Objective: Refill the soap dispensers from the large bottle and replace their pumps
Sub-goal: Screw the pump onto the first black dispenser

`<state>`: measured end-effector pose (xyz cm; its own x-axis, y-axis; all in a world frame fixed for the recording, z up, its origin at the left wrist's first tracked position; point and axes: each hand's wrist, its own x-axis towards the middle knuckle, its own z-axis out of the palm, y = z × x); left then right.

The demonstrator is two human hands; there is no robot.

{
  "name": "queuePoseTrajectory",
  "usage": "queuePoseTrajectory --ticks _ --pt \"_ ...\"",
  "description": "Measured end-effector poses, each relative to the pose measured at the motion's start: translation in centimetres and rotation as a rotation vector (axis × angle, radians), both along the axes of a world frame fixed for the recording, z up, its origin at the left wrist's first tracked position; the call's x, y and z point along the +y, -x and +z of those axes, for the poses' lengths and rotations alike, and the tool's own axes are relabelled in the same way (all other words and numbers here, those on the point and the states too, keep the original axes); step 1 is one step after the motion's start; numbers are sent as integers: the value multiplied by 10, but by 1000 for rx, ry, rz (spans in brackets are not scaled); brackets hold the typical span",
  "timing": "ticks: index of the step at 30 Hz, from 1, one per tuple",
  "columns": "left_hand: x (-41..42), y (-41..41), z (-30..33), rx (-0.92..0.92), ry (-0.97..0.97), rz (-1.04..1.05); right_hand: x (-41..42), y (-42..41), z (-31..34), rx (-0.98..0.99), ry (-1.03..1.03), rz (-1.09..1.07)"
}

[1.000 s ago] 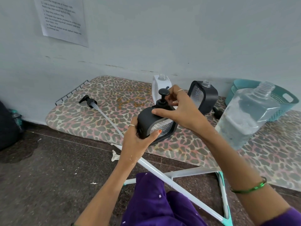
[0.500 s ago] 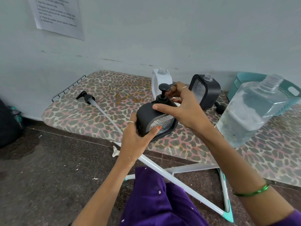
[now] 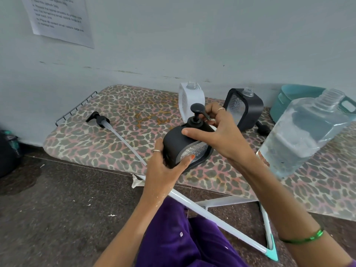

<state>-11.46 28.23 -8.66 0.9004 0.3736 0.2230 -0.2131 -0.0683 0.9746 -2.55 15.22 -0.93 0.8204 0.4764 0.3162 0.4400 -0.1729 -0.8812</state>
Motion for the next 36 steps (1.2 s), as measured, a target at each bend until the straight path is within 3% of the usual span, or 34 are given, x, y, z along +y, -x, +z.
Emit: queuePoseTrajectory --ticks 2,5,8,12,15,18,24,32,36 --pt "-6 -1 1 1 -4 9 -5 -2 1 -8 -1 42" --pt "-13 3 5 -8 -5 29 -23 -4 6 119 -36 258" --pt "12 -6 -5 23 -18 -14 -10 -9 -1 206 -83 313" --pt "7 -4 -3 24 -35 -8 -3 -4 -7 193 -229 133" --pt "5 -4 -2 24 -20 -19 5 -1 -9 120 -184 15" --pt "6 -4 0 29 -30 -34 3 1 -6 108 -105 60" --pt "6 -5 -1 45 -12 -24 -12 -1 0 208 -135 315" --pt "1 0 4 42 4 -17 3 7 -6 129 -211 43" --pt "-5 1 10 41 7 12 0 10 -2 68 -154 32"
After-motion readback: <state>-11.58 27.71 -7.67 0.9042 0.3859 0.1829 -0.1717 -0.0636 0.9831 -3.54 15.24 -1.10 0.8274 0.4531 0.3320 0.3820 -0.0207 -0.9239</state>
